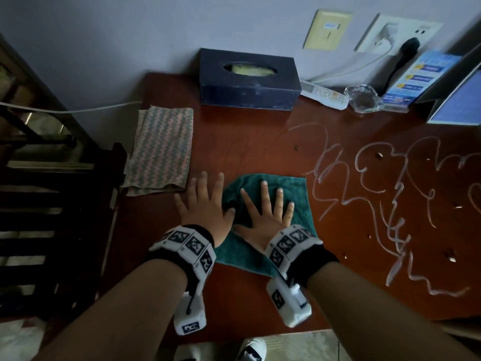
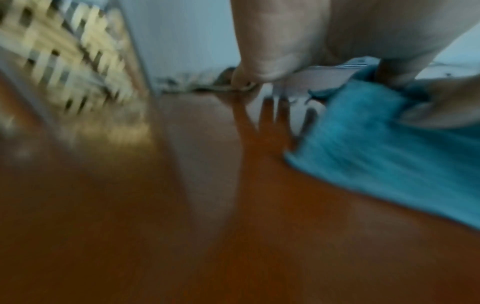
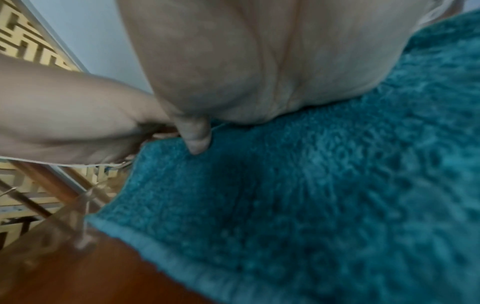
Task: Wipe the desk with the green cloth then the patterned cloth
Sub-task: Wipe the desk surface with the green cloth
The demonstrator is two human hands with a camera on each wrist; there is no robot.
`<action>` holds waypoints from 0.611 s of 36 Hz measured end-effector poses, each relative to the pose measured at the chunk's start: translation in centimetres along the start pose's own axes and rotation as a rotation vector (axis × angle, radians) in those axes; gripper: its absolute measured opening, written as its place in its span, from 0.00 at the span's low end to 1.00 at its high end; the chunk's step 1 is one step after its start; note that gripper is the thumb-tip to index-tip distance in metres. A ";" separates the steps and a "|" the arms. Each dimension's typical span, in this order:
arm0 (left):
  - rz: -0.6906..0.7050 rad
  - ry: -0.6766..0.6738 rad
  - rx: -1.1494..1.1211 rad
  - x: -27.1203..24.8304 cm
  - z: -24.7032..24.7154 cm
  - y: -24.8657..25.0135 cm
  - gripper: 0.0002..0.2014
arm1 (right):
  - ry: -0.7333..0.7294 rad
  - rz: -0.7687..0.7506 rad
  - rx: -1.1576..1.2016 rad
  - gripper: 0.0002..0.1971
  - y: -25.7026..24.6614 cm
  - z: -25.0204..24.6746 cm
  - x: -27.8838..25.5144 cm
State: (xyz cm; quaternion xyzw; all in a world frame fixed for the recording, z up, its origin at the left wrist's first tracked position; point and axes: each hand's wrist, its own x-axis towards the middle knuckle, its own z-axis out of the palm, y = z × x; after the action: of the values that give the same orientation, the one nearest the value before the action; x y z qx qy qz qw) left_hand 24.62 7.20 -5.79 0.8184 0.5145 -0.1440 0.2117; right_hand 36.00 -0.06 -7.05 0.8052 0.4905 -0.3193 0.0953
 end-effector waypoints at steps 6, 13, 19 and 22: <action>-0.068 -0.040 -0.074 1.0 1.2 0.6 0.34 | 0.026 -0.035 -0.029 0.37 0.5 -2.7 3.2; -0.036 -0.075 -0.049 0.9 1.5 0.3 0.38 | 0.096 -0.057 -0.028 0.36 1.1 -4.8 7.3; -0.069 -0.153 0.042 1.1 1.3 0.7 0.46 | 0.141 -0.044 -0.041 0.44 0.4 -6.5 9.6; -0.066 -0.174 0.047 1.1 1.3 0.6 0.47 | 0.161 -0.037 -0.018 0.45 0.1 -7.3 10.4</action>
State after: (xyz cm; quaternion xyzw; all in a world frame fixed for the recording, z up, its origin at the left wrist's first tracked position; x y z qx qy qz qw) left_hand 25.63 7.19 -7.27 0.7901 0.5172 -0.2335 0.2318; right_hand 42.40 10.91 -7.67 0.8181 0.5144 -0.2507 0.0570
